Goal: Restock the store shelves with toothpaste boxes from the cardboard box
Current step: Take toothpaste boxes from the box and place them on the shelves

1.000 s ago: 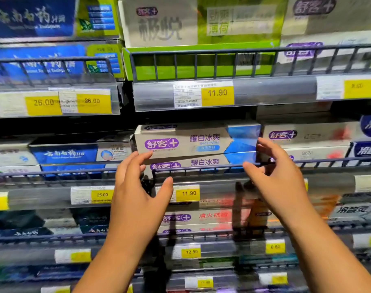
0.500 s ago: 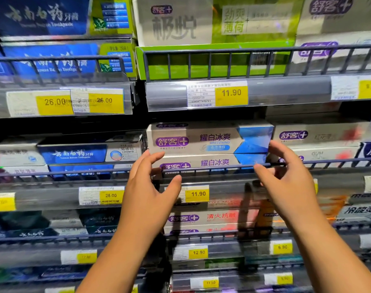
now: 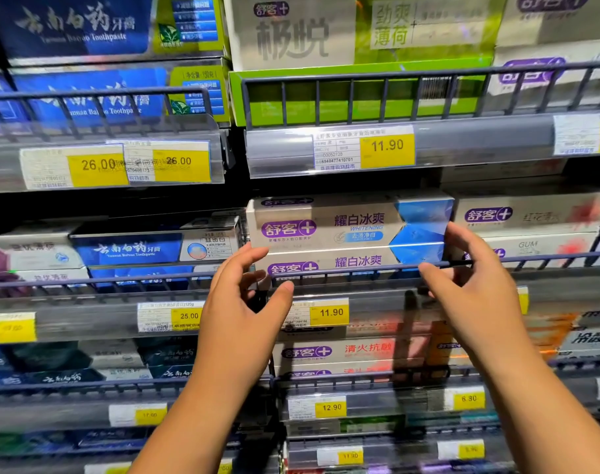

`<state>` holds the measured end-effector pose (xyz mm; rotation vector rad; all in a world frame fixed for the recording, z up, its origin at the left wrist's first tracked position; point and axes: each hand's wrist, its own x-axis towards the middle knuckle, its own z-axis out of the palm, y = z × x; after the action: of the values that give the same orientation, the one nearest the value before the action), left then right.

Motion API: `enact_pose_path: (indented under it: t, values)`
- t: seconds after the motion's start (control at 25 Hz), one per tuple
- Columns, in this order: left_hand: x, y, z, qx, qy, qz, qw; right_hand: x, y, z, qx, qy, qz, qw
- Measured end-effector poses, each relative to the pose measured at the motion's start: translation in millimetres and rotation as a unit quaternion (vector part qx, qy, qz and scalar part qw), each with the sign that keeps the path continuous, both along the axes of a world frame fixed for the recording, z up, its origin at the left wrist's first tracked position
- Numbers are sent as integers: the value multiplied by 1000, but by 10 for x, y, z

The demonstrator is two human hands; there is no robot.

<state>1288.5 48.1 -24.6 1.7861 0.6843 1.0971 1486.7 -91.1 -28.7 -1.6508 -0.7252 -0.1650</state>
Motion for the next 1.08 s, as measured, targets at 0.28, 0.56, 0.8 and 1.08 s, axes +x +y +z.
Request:
enact_pose_path:
  t: [0.28,0.56,0.8,1.08]
  values:
    - [-25,0,-11,-14,-15,4,1000,-18,-8,-7,9,7,1,1000]
    - [-24,32,-11,-8,-12,0,1000,-31,-7,-21,10,1,-9,1000]
    - [-33,31,-13,-11,-3,-2,1000,-69,-26,8,-4,3,-4,1000]
    - [-39,-9,-81,-34,-3,-25,999,-143,-77,-10,-7,19,0,1000]
